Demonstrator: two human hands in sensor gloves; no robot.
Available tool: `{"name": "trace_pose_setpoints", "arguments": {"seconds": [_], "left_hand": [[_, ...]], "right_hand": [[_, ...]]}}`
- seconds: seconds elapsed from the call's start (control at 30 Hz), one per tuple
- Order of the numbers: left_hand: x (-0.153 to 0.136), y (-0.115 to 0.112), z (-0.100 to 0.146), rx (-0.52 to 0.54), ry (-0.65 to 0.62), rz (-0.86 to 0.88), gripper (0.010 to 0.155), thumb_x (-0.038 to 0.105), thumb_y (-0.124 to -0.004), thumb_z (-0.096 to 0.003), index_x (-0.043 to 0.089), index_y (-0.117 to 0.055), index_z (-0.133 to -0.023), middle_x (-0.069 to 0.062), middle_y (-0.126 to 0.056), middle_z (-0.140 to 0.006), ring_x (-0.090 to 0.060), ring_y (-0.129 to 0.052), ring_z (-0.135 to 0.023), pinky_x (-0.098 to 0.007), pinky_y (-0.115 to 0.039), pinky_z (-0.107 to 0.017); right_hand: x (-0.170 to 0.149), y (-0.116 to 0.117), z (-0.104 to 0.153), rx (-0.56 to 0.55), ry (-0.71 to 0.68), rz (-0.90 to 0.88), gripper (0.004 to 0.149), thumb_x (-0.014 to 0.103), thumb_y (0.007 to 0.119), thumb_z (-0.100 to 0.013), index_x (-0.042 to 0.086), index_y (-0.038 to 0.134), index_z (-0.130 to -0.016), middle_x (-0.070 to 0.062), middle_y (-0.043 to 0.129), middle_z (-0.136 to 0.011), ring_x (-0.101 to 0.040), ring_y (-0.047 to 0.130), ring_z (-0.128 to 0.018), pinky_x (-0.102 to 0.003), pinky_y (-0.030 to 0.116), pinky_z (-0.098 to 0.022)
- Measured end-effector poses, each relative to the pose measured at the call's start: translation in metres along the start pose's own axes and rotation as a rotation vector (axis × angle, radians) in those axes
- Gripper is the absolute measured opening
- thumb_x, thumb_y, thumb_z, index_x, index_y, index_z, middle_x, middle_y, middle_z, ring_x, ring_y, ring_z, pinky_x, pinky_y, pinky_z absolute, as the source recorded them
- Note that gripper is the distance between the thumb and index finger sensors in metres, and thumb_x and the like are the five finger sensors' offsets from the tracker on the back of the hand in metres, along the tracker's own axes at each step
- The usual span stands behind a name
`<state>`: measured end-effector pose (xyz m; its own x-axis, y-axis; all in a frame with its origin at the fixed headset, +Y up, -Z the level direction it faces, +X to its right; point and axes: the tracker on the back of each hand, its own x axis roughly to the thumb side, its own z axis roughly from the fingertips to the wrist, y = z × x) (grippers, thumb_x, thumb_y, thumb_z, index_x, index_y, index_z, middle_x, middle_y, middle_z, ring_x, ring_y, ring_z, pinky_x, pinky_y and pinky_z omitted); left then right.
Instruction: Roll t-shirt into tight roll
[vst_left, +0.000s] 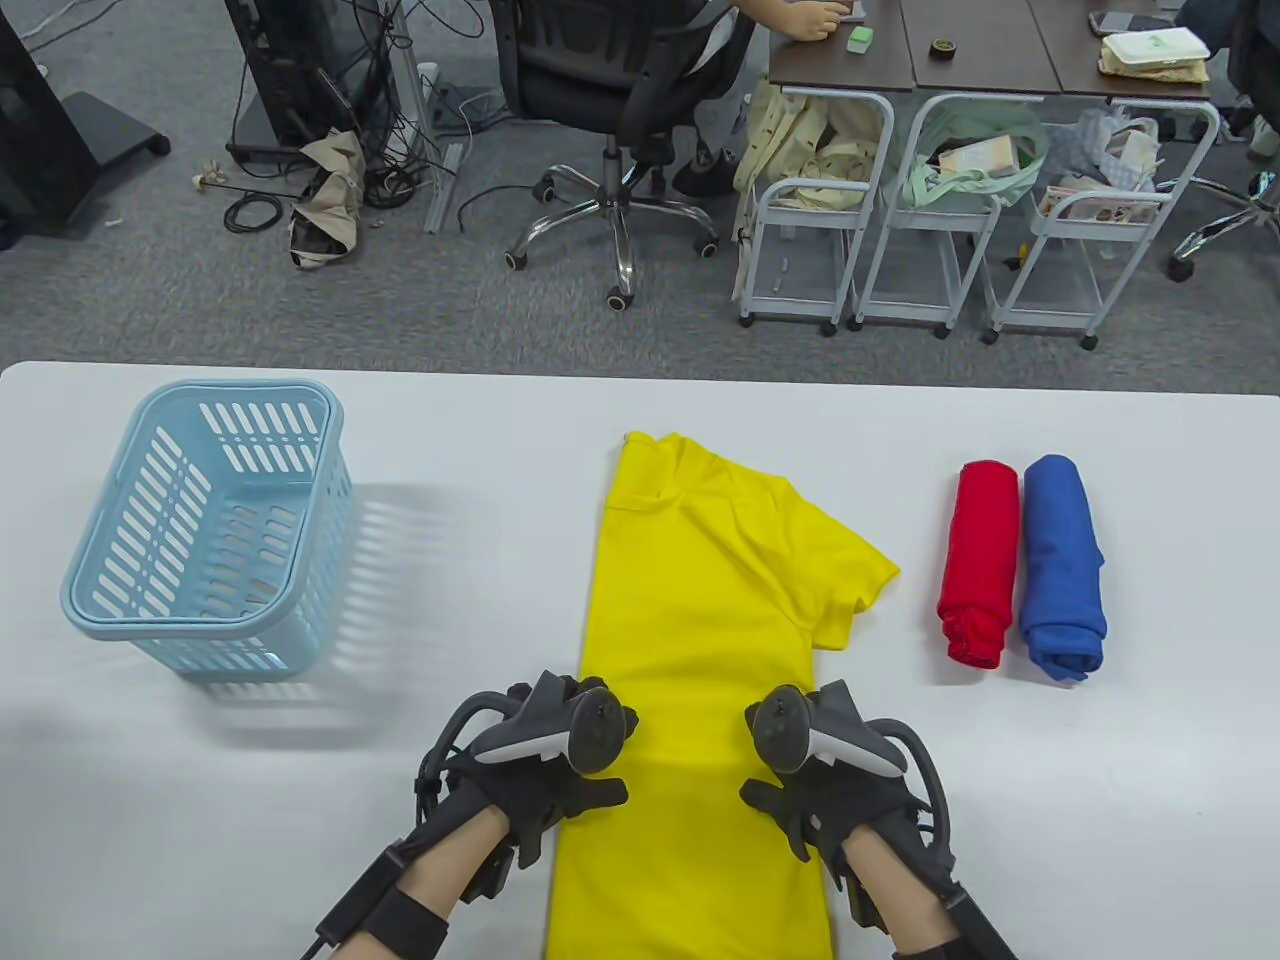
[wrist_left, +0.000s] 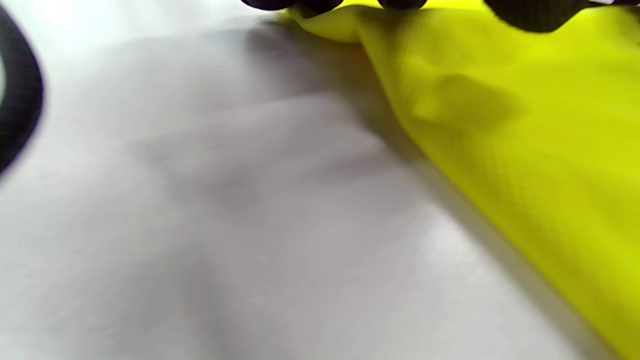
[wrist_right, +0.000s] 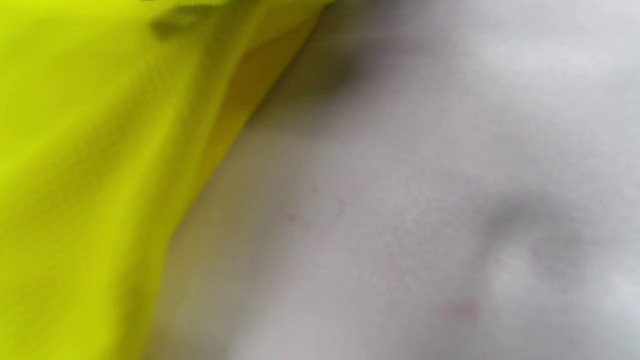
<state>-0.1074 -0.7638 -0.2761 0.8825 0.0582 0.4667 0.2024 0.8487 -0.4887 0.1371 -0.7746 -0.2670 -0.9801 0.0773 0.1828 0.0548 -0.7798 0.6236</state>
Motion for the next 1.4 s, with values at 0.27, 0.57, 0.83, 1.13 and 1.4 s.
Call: {"name": "trace_pose_setpoints", "arguments": {"seconds": [0.27,0.57,0.83,1.13,1.4], "left_hand": [[0.015,-0.016,-0.017,-0.190,0.033,-0.106,0.083,0.073,-0.031,-0.0502,0.033,0.015,-0.107,-0.012,0.019,-0.114,-0.043,0.008,-0.106,-0.064,-0.016,-0.078],[0.022,-0.016,-0.011,-0.003,-0.023,-0.118,0.079,0.071,-0.033,-0.0502,0.035,-0.003,-0.114,-0.013,0.004,-0.123,-0.044,-0.009,-0.114,-0.064,-0.023,-0.080],[0.014,-0.029,-0.025,-0.142,-0.024,-0.083,0.082,0.073,-0.023,-0.0462,0.034,0.019,-0.104,-0.011,0.025,-0.111,-0.043,0.013,-0.104,-0.063,-0.007,-0.075],[0.013,-0.029,-0.025,-0.146,-0.031,-0.072,0.082,0.073,-0.023,-0.0464,0.034,0.019,-0.104,-0.011,0.026,-0.111,-0.043,0.014,-0.103,-0.063,-0.006,-0.074],[0.012,-0.029,-0.025,-0.146,-0.035,-0.064,0.082,0.073,-0.024,-0.0469,0.034,0.019,-0.105,-0.010,0.025,-0.111,-0.043,0.014,-0.103,-0.063,-0.006,-0.074]], "right_hand": [[0.001,0.002,0.001,0.015,-0.015,0.014,0.079,0.055,0.055,-0.056,0.028,0.004,-0.109,-0.007,-0.004,-0.112,-0.040,-0.001,-0.105,-0.059,0.025,-0.075],[0.012,-0.013,0.023,-0.081,-0.072,0.059,0.063,0.049,0.065,-0.054,0.027,0.048,-0.111,-0.008,0.039,-0.116,-0.041,0.044,-0.106,-0.054,0.047,-0.073],[-0.049,-0.064,0.020,-0.213,0.032,-0.244,0.062,0.040,0.067,-0.056,0.022,0.047,-0.111,-0.013,0.050,-0.113,-0.039,0.062,-0.100,-0.054,0.055,-0.070],[-0.051,-0.128,-0.040,-0.206,0.245,-0.262,0.064,0.041,0.068,-0.057,0.029,0.039,-0.113,-0.012,0.043,-0.115,-0.034,0.065,-0.095,-0.052,0.055,-0.070],[-0.027,-0.120,-0.094,-0.177,0.350,-0.103,0.050,0.046,0.074,-0.054,0.028,0.061,-0.099,-0.004,0.062,-0.101,-0.024,0.074,-0.083,-0.049,0.059,-0.067]]}}
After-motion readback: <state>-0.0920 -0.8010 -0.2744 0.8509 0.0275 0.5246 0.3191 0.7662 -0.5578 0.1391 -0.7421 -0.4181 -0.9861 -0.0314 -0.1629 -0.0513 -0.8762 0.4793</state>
